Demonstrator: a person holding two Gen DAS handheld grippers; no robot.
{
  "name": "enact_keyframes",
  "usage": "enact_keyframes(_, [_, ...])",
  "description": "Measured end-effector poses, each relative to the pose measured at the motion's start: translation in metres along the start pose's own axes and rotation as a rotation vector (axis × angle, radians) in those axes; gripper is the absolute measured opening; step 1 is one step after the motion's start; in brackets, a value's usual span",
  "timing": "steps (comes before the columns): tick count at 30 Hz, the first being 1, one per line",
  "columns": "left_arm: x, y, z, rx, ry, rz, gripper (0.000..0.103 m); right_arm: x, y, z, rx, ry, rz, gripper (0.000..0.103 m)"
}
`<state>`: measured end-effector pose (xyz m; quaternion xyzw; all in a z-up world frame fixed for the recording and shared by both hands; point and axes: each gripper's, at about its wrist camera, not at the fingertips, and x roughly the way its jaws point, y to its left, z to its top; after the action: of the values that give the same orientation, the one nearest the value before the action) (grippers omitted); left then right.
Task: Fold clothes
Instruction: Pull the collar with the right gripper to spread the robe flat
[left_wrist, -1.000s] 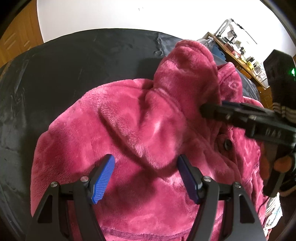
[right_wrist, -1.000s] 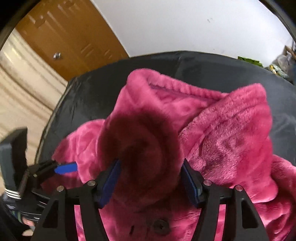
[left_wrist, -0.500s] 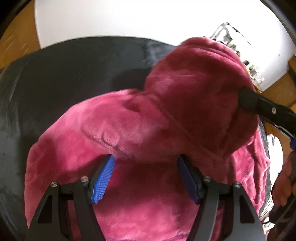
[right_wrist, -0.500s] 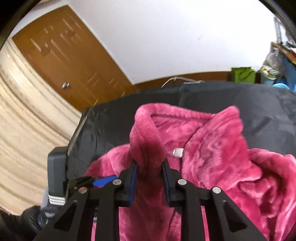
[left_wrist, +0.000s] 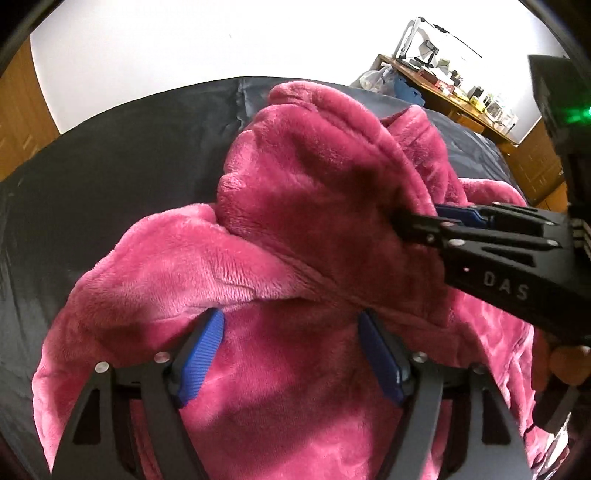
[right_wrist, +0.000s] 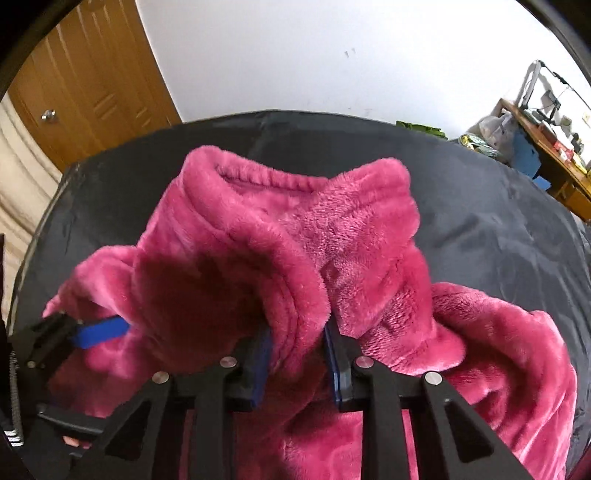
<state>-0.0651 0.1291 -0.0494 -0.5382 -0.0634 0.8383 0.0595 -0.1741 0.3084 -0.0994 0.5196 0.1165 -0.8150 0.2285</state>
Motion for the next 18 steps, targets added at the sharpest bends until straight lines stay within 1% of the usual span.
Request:
enact_keyframes(5, [0.005,0.004,-0.004,-0.019,0.014,-0.013,0.079,-0.023,-0.012,-0.008,0.000,-0.017,0.004,0.030])
enact_keyframes(8, [-0.004,0.007,-0.004,-0.059,0.016,-0.021,0.079,-0.045,-0.006,-0.017,-0.012,-0.061,-0.009,0.033])
enact_keyframes(11, [-0.018,0.007,-0.007,-0.085,-0.008,-0.004,0.079,-0.067,0.001,-0.027,-0.026,-0.108,-0.024,0.033])
enact_keyframes(15, [-0.051,0.013,-0.028,-0.112,-0.032,0.035,0.079,-0.083,0.009,-0.040,-0.030,-0.129,-0.011,0.033])
enact_keyframes(18, [-0.078,0.019,-0.055,-0.160,-0.047,0.060,0.079,-0.081,0.018,-0.051,-0.036,-0.102,0.059,0.033])
